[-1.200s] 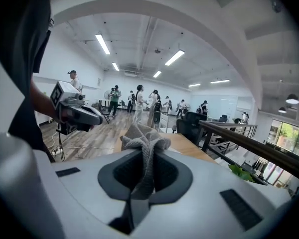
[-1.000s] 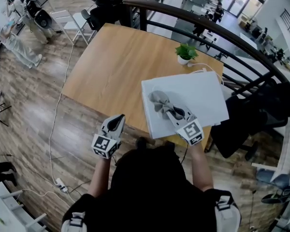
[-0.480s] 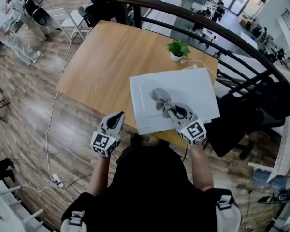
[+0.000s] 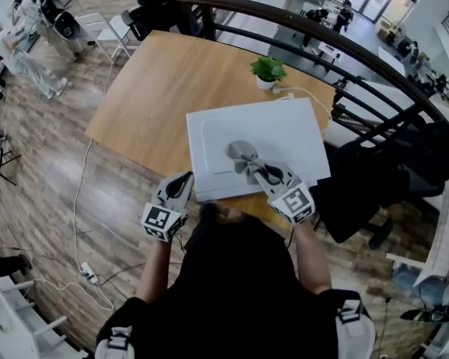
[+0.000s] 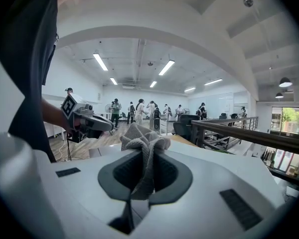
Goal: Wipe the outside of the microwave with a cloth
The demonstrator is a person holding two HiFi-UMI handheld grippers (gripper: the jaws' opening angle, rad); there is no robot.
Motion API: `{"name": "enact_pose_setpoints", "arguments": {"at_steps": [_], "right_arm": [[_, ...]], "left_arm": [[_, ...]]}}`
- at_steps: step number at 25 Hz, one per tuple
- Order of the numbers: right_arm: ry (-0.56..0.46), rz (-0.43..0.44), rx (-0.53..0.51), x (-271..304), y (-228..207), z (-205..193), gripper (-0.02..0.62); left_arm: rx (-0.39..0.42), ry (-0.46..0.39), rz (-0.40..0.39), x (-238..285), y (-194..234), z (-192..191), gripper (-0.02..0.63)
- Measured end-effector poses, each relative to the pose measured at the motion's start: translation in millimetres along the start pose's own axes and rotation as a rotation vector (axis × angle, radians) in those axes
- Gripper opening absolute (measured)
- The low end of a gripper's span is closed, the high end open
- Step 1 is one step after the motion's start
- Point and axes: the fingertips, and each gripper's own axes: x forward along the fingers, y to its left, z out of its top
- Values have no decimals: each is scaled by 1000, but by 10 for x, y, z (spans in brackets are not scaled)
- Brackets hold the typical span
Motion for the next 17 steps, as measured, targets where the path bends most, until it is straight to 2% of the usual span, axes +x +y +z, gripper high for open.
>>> {"name": "enact_pose_setpoints", "arguments": {"at_steps": [8, 17], "right_arm": [[2, 77, -6, -182, -10, -66, 25], [-24, 172, -59, -275, 96, -68, 25]], "left_arm": [[-31, -15, 60, 73, -297, -20, 3], [-47, -14, 103, 150, -637, -81, 3]]}}
